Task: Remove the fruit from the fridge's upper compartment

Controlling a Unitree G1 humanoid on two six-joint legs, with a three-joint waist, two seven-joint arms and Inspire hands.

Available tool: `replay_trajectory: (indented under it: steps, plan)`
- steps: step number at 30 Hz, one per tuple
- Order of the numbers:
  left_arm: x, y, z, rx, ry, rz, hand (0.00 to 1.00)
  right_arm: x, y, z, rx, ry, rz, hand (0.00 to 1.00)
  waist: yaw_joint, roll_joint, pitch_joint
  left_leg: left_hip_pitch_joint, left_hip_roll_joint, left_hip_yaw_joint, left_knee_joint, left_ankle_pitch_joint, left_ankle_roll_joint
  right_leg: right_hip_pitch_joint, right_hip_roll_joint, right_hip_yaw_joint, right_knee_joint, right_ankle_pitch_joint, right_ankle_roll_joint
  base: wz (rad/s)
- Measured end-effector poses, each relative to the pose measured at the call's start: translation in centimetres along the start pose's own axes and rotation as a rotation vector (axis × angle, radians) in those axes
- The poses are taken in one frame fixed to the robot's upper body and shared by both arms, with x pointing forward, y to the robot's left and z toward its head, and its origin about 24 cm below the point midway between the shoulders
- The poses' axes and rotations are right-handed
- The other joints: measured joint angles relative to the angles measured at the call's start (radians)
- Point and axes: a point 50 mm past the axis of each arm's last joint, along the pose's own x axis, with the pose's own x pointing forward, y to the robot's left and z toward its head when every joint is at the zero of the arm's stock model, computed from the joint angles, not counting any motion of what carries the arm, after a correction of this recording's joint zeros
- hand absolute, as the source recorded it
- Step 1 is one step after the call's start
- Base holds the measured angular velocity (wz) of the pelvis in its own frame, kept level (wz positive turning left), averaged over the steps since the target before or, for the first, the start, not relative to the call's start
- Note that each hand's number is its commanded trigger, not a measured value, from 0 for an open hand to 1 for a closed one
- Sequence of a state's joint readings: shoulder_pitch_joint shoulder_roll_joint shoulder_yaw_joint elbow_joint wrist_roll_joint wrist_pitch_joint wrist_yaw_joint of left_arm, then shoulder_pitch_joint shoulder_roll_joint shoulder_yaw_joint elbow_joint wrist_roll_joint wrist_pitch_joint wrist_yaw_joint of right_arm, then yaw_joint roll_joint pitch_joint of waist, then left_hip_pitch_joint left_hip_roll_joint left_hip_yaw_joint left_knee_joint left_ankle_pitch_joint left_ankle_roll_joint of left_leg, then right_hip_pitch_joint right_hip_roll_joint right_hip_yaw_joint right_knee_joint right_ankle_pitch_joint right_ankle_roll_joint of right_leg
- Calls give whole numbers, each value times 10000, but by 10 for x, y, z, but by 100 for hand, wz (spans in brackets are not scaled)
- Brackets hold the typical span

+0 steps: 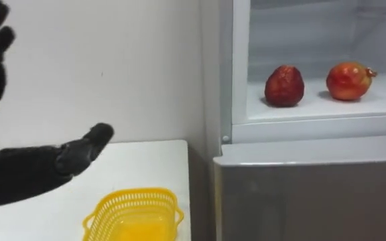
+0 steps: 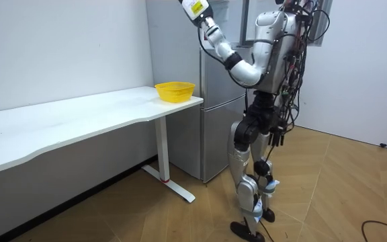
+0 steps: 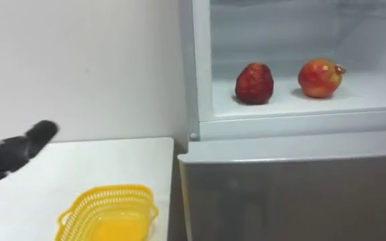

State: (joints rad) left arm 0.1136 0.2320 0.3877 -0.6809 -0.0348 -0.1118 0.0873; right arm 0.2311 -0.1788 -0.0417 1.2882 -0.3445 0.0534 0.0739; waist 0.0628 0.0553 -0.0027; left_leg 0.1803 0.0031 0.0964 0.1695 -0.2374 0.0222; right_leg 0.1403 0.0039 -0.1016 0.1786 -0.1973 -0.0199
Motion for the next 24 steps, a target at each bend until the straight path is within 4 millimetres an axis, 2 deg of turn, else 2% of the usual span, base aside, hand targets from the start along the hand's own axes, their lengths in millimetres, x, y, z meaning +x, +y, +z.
replay_trajectory:
  steps: [2, 5, 7, 11, 14, 15, 19, 21, 22, 23, 24]
  plan:
    - [-2, 10, -1, 545, 72, 946, 0, 0, 2, -1, 113, 5, 1, 0, 9, 44, 16, -21, -18, -182, 6, 0, 1, 91, -29, -176, -91, -8, 11, 29]
    - [-6, 27, -4, 1211, 37, 2406, 0, 0, 3, -1, 140, 30, 17, 0, 231, 114, 38, 12, -62, -297, 7, 1, 2, 163, -71, -344, -105, -51, 12, 13]
    - [-20, 41, -19, 2223, 909, 3105, 0, 0, 3, -2, 32, 53, -2, 0, 246, 142, 31, 8, -103, -451, 7, 2, 2, 170, -161, -397, -87, -166, 32, 15]
    - [-45, 50, -42, 3025, 2612, 3675, 0, 0, 2, -1, 87, 100, -31, 0, 269, 60, 37, -164, -164, -698, 97, 2, 4, 155, -174, -630, -97, -198, 54, 19]
    - [-67, 59, -63, 3535, 3963, 4162, 0, 0, -1, 3, 40, -99, -146, 0, 382, 1, 24, -166, -174, -705, 124, 2, 3, 198, -176, -678, -86, -198, 55, 3]
    - [-79, 62, -72, 3733, 4592, 4337, 0, 0, -2, 5, -11, -178, -191, 0, 387, 16, 44, -170, -174, -707, 127, 2, 3, 197, -176, -678, -92, -197, 55, 0]
    - [-124, 71, -111, 4496, 7284, 4592, 0, 0, -4, 8, 34, -243, -240, 0, 447, -47, 18, -189, -179, -763, 125, 2, 3, 193, -176, -730, -100, -201, 53, 2]
    - [-155, 71, -131, 4619, 9065, 4607, 0, 0, -4, 8, 43, -101, -201, 0, 481, -81, 34, -210, -188, -843, 126, 2, 3, 203, -195, -830, -102, -202, 54, 12]
    - [-171, 68, -139, 4501, 9943, 4652, 0, 0, -4, 7, 76, -22, -176, 0, 522, -189, 21, -218, -201, -898, 119, 2, 4, 221, -219, -916, -100, -207, 60, 15]
    - [-180, 67, -143, 4405, 10400, 4668, 0, 0, -4, 8, 88, -14, -182, 0, 545, -168, 40, -219, -201, -927, 117, 2, 4, 224, -218, -921, -100, -210, 61, 9]
    - [-201, 65, -148, 4204, 11397, 4774, 0, -1, -5, 10, 129, -67, -221, 0, 550, -190, 1, -199, -202, -934, 117, 2, 3, 244, -215, -913, -100, -210, 62, 0]
